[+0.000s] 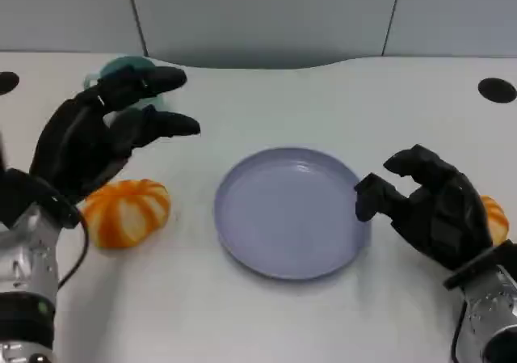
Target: Grasp the bread from the table and place it into the plate.
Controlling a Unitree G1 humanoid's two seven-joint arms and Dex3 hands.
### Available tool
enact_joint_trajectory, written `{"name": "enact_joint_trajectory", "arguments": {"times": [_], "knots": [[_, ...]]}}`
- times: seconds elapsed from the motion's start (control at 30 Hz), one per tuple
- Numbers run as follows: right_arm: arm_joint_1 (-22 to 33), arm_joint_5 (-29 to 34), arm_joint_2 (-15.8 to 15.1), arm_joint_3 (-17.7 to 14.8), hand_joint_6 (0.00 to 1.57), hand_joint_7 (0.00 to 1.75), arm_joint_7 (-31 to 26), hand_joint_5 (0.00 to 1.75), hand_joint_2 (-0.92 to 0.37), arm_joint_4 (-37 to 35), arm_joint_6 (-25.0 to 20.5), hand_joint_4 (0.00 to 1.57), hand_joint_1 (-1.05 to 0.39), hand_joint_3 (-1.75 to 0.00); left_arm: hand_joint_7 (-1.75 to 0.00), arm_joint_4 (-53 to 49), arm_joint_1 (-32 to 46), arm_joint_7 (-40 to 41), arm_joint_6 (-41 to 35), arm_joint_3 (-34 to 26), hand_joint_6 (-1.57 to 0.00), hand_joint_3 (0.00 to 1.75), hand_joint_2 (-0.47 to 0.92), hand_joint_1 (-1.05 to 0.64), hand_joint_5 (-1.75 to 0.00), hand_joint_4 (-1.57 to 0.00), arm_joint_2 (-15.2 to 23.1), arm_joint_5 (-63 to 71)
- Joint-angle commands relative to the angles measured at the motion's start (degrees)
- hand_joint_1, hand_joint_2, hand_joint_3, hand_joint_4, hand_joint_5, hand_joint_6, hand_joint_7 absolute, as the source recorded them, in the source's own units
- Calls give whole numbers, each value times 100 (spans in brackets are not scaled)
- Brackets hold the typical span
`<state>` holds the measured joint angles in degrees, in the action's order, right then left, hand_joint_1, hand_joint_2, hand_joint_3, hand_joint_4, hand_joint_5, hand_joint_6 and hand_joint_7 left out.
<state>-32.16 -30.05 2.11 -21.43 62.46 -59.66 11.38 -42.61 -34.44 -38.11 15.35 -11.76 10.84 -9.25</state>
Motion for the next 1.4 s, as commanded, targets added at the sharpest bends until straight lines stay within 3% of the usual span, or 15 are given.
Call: {"name": "enact_joint_trajectory", "arguments": {"times": [0.03, 0.23, 0.43, 0.5, 0.67, 1.1, 1.4], "knots": [[-35, 15, -91, -21, 103, 54, -120, 148, -83, 117, 41, 77, -45, 0, -10, -1383, -1014, 2800, 1808, 1790, -42, 17, 92, -99, -61, -17, 1299, 3256], [59, 61, -117, 48, 103, 55, -115, 152, -83, 253, 24, 74, -47, 0, -5, -2524, -1712, 4491, 1343, 3047, -39, 15, 92, -105, -53, -10, 1337, 4762], [180, 31, -52, 51, 101, 57, -219, 153, -84, 451, 16, 73, -44, 0, -1, -3176, -1869, 4967, 1091, 3560, -34, 18, 92, -105, -48, -2, 1162, 5093], [206, 29, -44, 59, 101, 58, -258, 151, -83, 506, 0, 75, -45, 0, -1, -3297, -1839, 4884, 879, 3677, -28, 20, 92, -105, -34, 0, 1079, 5120], [212, -9, -69, 72, 100, 58, -179, 152, -84, 541, -100, 74, -43, 0, 0, -3462, -1689, 4627, 457, 3752, -21, 18, 92, -105, -20, 0, 841, 4962], [348, -149, 18, -7, 100, 59, -9, 149, -83, 687, 0, 79, -44, 0, 0, -3662, -1153, 4687, -287, 3703, -17, 29, 92, -105, -18, -1, 366, 4855], [381, -194, -154, -63, 98, 56, 181, 146, -85, 697, -68, 78, -45, -1, -2, -3701, -1091, 4749, -662, 3517, -22, 9, 91, -101, -24, -6, 339, 4633]]}}
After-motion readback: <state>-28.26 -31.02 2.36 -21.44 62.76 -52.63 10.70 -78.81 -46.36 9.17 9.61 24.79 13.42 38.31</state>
